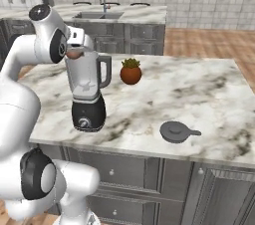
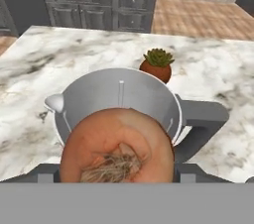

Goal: Grab the onions from the fridge, place them in the blender, close the lid, and turn on the blender to create a marinade.

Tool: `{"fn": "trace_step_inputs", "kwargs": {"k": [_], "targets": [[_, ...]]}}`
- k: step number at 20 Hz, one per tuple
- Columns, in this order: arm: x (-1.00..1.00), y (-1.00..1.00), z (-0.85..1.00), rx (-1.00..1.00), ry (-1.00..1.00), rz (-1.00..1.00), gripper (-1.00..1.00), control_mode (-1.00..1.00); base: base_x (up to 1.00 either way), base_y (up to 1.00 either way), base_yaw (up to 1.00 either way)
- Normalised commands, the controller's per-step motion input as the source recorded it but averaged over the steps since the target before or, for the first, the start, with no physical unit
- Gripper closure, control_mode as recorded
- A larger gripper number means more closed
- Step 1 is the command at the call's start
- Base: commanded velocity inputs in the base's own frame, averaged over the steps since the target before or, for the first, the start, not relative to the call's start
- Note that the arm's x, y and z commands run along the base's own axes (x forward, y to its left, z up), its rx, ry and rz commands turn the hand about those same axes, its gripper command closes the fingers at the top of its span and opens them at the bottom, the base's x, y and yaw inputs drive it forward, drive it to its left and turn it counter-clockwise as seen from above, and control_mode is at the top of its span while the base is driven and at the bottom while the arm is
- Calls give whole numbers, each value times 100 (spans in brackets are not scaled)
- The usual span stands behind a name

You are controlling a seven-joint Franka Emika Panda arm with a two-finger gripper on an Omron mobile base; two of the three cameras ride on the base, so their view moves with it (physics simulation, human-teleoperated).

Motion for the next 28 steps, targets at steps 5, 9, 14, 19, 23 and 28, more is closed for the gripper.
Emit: {"fn": "trace_step_inputs", "kwargs": {"k": [5, 9, 14, 19, 23, 28], "targets": [[54, 0, -38, -6, 7, -1, 100, -100, 0, 0, 0], [54, 0, -43, -3, 4, 0, 100, -100, 0, 0, 0], [66, 0, -16, 0, 1, 0, 100, -100, 0, 0, 0], [41, 0, -25, -1, 0, 0, 100, -100, 0, 0, 0], [2, 3, -2, -1, 0, 0, -100, -100, 0, 0, 0], [-23, 0, 36, 0, 0, 0, -100, -100, 0, 0, 0]]}}
